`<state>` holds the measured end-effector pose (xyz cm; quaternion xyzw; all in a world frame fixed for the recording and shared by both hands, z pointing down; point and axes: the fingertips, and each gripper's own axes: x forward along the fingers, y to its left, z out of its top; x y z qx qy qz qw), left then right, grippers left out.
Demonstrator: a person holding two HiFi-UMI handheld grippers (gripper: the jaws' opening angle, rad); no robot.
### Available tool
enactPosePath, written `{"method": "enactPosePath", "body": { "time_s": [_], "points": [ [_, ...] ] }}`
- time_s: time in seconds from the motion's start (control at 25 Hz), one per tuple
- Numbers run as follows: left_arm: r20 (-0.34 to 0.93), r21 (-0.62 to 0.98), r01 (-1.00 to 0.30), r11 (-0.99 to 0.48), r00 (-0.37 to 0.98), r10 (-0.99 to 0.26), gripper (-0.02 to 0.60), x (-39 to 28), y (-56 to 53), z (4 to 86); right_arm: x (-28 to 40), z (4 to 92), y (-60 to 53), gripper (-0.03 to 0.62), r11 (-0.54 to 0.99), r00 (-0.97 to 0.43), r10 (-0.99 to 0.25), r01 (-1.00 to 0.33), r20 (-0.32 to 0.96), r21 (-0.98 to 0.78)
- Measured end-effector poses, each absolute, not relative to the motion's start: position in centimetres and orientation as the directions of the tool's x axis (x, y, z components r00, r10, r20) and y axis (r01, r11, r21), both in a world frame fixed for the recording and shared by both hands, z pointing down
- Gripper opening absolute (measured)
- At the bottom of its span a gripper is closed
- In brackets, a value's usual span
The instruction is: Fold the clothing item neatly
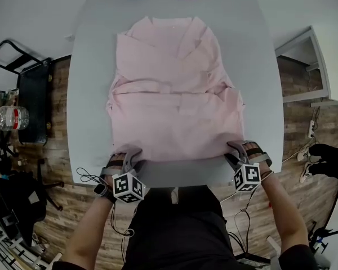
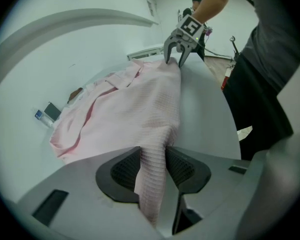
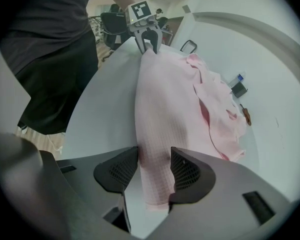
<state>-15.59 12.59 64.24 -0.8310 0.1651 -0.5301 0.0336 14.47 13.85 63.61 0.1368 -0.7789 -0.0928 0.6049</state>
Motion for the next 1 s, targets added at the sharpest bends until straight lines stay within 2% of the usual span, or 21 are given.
{"method": "enactPosePath", "body": {
  "time_s": [0.08, 0.16, 0.24, 0.68, 0.8, 1.0],
  "points": [
    [0.863, -0.244, -0.234, -0.941, 0.390, -0.321, 0.148, -15.4, 12.6, 64.3, 14.5, 63.8, 14.0, 0.202, 0.958, -0.248, -0.282, -0.133, 0.927, 0.255],
    [0.859, -0.251, -0.227, -0.941, 0.396, -0.325, 0.097, -15.3, 12.6, 64.4, 14.7, 64.0, 14.1, 0.154, 0.964, -0.266, -0.245, -0.164, 0.932, 0.207],
    [0.859, -0.245, -0.222, -0.944, 0.402, -0.318, 0.064, -15.3, 12.4, 64.6, 14.8, 64.1, 13.6, 0.037, 0.962, -0.271, -0.251, -0.179, 0.929, 0.208],
    [0.897, -0.124, -0.182, -0.975, 0.399, -0.189, 0.049, -15.9, 13.9, 60.9, 14.8, 58.9, 14.7, 0.031, 0.965, -0.319, -0.219, -0.209, 0.922, 0.157],
    [0.905, -0.085, -0.149, -0.985, 0.401, -0.138, 0.049, -15.6, 15.4, 59.6, 14.9, 57.8, 16.2, 0.031, 0.978, -0.329, -0.155, -0.186, 0.932, 0.097],
    [0.913, 0.042, -0.095, -0.995, 0.409, -0.001, 0.049, -15.5, 19.9, 57.6, 14.8, 55.2, 20.3, 0.031, 0.987, -0.346, 0.024, -0.139, 0.938, -0.077]
  ]
}}
